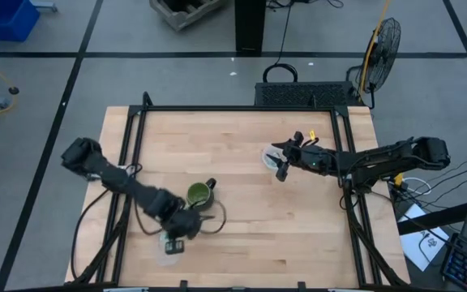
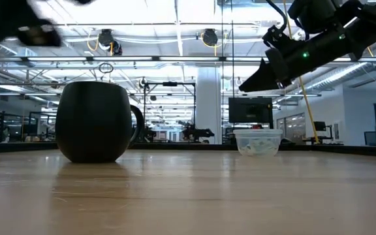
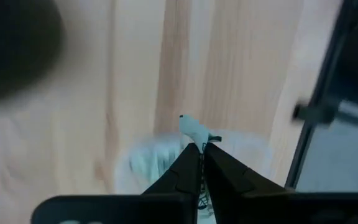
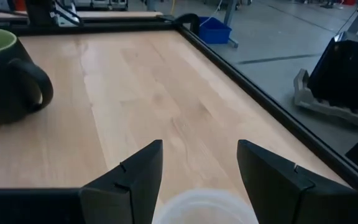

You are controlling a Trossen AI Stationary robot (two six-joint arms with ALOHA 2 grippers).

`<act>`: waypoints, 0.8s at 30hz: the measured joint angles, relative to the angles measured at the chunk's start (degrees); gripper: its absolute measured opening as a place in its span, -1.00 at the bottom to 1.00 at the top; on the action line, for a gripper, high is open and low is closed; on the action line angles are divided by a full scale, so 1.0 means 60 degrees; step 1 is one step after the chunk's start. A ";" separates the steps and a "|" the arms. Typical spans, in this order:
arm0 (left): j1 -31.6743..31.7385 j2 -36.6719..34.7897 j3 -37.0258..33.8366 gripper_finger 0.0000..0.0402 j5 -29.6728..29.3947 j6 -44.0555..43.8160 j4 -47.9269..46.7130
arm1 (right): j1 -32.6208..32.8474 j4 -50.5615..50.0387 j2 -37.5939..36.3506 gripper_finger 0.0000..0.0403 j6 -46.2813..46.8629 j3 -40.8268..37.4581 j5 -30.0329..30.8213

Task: Pick and place Stevia / Truvia into bins
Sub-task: Put the white stevia packet into the rectangle transparent container, then return to Home Position

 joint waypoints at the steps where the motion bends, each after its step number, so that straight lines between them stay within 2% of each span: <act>1: -0.0184 -0.0004 -0.0263 -0.88 0.0123 -0.0237 -0.0007 | 0.0000 0.0067 0.0000 -0.01 0.0001 0.0000 0.0000; 5: -0.0578 0.0003 -0.1449 -0.96 0.0802 -0.1739 0.0007 | 0.0000 0.0611 0.0000 -0.01 -0.0017 0.0000 -0.0008; 9: -0.0768 0.0004 -0.2031 -0.89 0.0867 -0.2461 0.0229 | 0.0000 0.1347 0.0001 -0.01 -0.0277 0.0000 -0.0018; 13: -0.0881 0.0000 -0.2139 -0.79 0.0768 -0.2495 0.0879 | -0.0004 0.2050 0.0000 -0.01 -0.0613 0.0000 -0.0021; 24: -0.1173 0.0000 -0.2139 -0.57 -0.0087 -0.3314 0.0832 | -0.0004 0.2549 0.0000 -0.01 -0.0777 0.0000 -0.0025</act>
